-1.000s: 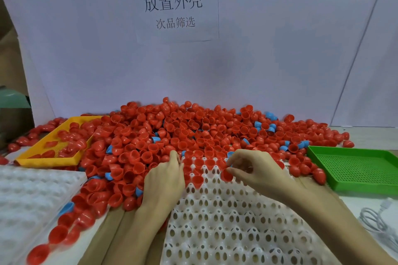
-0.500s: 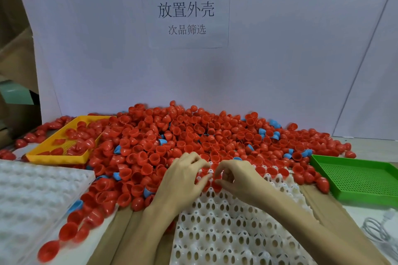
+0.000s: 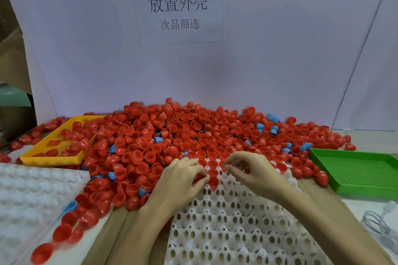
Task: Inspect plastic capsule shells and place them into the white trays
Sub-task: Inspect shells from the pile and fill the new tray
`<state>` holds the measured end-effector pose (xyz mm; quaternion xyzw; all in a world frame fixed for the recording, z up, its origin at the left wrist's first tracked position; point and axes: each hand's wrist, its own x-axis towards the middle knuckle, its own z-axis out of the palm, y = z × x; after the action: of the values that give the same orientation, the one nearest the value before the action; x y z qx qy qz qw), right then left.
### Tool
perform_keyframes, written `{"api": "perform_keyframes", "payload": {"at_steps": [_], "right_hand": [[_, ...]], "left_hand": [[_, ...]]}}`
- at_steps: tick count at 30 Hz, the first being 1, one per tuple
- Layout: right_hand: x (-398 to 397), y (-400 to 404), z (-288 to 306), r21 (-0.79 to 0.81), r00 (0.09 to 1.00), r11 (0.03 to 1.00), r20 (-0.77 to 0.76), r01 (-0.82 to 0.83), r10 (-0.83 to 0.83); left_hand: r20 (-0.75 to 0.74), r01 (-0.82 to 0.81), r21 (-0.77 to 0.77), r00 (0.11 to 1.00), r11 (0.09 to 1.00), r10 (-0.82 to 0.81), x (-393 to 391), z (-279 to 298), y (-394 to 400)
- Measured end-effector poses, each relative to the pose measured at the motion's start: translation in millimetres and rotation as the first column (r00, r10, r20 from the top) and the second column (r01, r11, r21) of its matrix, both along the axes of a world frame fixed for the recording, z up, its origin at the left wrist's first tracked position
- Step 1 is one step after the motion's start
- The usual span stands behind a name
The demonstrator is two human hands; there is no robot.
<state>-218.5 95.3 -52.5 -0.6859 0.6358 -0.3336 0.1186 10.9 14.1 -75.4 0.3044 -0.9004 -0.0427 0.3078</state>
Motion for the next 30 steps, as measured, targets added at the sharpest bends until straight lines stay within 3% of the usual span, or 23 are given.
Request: {"api": "perform_keyframes", "payload": {"at_steps": [9, 13, 15, 19, 21, 23, 26, 30], "right_hand": [[-53.1, 31.3, 2.4, -0.067, 0.945, 0.993, 0.32, 0.097, -0.071], [-52.2, 31.8, -7.1, -0.161, 0.942, 0.979, 0.33, 0.124, -0.065], [-49.8, 33.9, -9.2, -0.21, 0.951, 0.971, 0.305, 0.117, -0.049], [-48.0, 37.4, -11.4, -0.282, 0.976, 0.953, 0.213, 0.111, -0.051], [-49.3, 37.5, -11.5, -0.293, 0.979, 0.949, 0.192, 0.116, -0.06], [-50.1, 37.8, -11.9, -0.292, 0.98, 0.949, 0.184, 0.121, -0.068], [-48.0, 38.9, -12.1, -0.298, 0.98, 0.946, 0.184, 0.128, -0.075], [-48.0, 40.8, -10.9, -0.276, 0.977, 0.95, 0.19, 0.145, -0.094]], "left_hand": [[0.024, 0.029, -0.051, 0.999, 0.998, -0.028, -3.8, 2.7, 6.4], [0.05, 0.03, -0.072, 0.998, 0.997, -0.026, -3.4, 5.5, 8.4], [-0.019, 0.011, -0.025, 1.0, 1.0, -0.012, -5.7, 5.7, 10.9], [-0.316, -0.035, 0.217, 0.943, 0.976, 0.105, -18.1, 9.5, 11.5], [-0.329, -0.118, 0.228, 0.925, 0.967, 0.19, -30.5, 14.8, -6.7], [-0.254, -0.172, 0.264, 0.937, 0.949, 0.241, -44.4, 24.4, -36.2], [0.027, -0.263, 0.245, 0.964, 0.933, 0.265, -61.5, 39.0, -85.5], [0.451, -0.461, 0.098, 0.81, 0.882, 0.374, -67.9, 35.6, -134.5]]}}
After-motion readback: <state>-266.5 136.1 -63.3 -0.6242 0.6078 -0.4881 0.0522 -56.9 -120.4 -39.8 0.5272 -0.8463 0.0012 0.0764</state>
